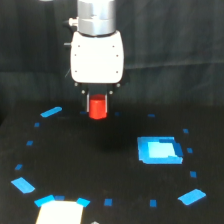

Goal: Pick up the red object from the table

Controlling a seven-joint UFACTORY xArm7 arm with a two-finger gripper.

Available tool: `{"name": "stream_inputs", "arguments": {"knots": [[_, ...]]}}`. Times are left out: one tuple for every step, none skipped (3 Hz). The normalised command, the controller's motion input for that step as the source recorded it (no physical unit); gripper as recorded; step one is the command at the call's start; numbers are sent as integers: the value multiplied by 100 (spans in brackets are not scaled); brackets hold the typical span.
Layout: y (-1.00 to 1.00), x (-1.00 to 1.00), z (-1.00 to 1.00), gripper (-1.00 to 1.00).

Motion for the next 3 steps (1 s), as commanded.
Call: {"name": "stream_inputs", "arguments": {"knots": [[7,26,-22,-53],[81,7,100,-100],[80,1,44,-67]]}}
